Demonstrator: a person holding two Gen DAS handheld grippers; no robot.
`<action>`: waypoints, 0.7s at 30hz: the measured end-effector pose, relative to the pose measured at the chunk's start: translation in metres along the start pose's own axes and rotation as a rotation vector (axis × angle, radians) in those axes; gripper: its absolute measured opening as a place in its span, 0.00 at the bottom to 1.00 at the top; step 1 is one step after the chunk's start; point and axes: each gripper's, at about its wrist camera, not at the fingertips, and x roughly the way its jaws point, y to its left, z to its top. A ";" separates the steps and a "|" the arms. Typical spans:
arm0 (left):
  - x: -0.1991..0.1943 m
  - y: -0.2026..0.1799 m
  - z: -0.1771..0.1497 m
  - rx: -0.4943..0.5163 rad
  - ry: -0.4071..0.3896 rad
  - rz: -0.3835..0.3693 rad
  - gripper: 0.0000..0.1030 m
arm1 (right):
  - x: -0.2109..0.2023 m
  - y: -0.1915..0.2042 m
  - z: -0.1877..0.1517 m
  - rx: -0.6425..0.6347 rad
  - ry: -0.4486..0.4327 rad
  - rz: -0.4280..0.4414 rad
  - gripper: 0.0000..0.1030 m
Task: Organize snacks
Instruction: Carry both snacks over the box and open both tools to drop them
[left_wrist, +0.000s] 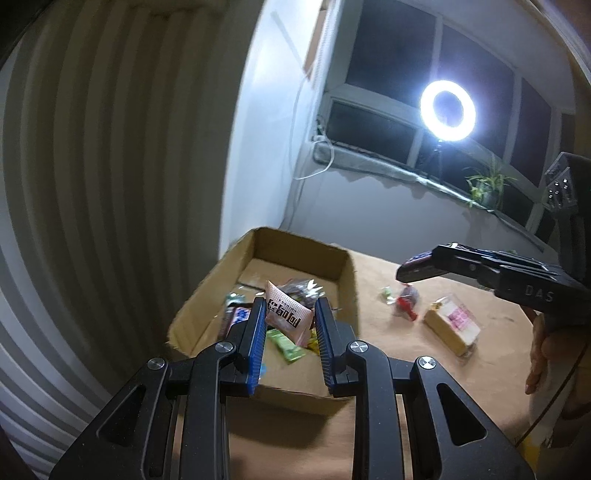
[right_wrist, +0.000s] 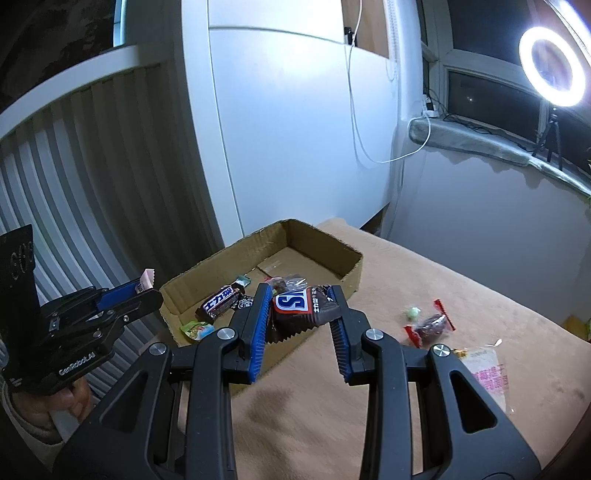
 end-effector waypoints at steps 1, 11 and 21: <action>0.003 0.004 -0.001 -0.007 0.007 0.004 0.23 | 0.005 0.001 0.000 -0.001 0.006 0.003 0.31; 0.045 0.024 -0.007 -0.037 0.085 0.013 0.23 | 0.072 0.011 -0.004 -0.007 0.089 0.074 0.31; 0.078 0.027 0.005 -0.030 0.111 0.012 0.24 | 0.126 0.007 0.013 -0.025 0.106 0.125 0.31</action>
